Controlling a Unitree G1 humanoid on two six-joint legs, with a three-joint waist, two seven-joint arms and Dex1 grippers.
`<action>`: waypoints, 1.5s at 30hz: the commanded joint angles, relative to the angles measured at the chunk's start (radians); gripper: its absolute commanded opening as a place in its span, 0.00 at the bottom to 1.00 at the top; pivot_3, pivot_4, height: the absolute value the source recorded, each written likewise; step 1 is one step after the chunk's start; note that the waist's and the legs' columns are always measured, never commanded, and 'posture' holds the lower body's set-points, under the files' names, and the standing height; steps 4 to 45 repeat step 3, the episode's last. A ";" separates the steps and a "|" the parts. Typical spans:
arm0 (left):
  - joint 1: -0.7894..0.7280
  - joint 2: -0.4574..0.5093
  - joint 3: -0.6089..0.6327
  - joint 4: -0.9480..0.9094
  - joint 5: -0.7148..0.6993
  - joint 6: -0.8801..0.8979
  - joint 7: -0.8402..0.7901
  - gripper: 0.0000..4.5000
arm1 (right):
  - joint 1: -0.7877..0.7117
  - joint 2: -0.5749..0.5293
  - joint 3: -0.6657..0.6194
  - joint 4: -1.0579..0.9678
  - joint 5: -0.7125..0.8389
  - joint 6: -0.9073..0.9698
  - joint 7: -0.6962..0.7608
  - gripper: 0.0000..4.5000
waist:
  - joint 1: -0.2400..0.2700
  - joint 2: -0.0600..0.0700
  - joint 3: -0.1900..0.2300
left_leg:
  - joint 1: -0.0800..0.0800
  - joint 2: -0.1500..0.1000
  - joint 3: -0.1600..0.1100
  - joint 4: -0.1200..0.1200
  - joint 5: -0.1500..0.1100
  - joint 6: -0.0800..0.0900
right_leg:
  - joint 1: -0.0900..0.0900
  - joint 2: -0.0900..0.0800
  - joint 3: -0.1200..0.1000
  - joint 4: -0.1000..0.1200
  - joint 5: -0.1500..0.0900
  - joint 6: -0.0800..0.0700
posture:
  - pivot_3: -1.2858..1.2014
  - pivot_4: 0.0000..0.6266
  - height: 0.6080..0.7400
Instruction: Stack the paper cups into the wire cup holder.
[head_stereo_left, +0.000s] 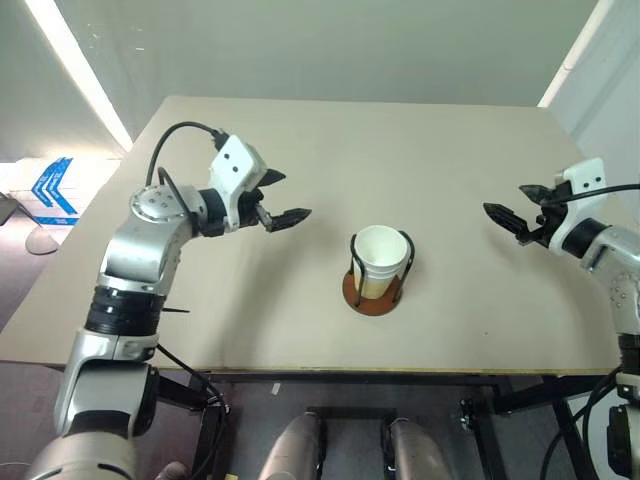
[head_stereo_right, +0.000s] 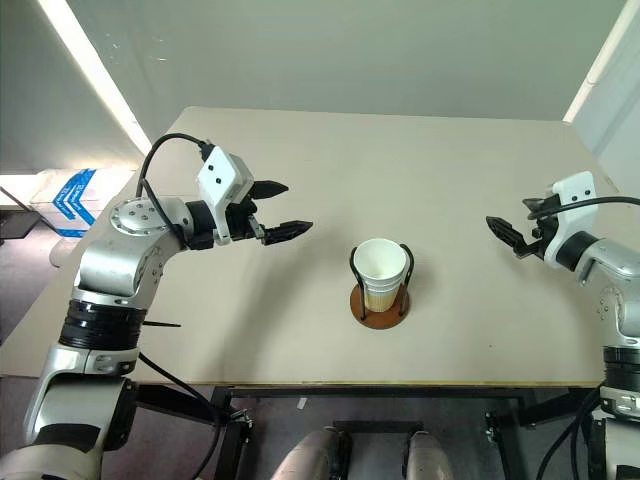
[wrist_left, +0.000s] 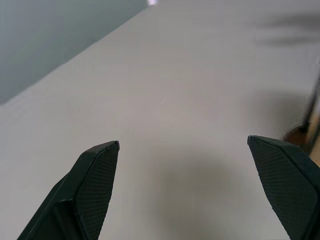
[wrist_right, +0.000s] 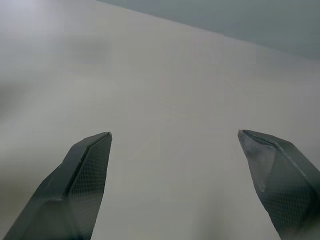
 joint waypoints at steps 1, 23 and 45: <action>-0.033 -0.031 0.049 0.000 0.006 -0.012 0.081 1.00 | -0.039 -0.008 -0.004 0.041 -0.060 -0.077 -0.025 0.95 | 0.000 0.000 0.000 | 0.000 0.000 0.000 0.000 0.000 0.000 | 0.000 0.000 0.000 0.000 0.000 -0.001 | 0.52 0.24 1.00; -0.046 -0.053 0.052 0.047 0.024 -0.035 0.114 1.00 | -0.061 0.004 -0.005 0.086 -0.084 -0.093 -0.046 0.95 | 0.000 0.000 0.000 | 0.001 0.000 0.000 0.000 -0.001 0.001 | 0.001 0.000 0.000 0.000 0.001 -0.002 | 0.52 0.24 1.00; -0.046 -0.053 0.052 0.047 0.024 -0.035 0.114 1.00 | -0.061 0.004 -0.005 0.086 -0.084 -0.093 -0.046 0.95 | 0.000 0.000 0.000 | 0.001 0.000 0.000 0.000 -0.001 0.001 | 0.001 0.000 0.000 0.000 0.001 -0.002 | 0.52 0.24 1.00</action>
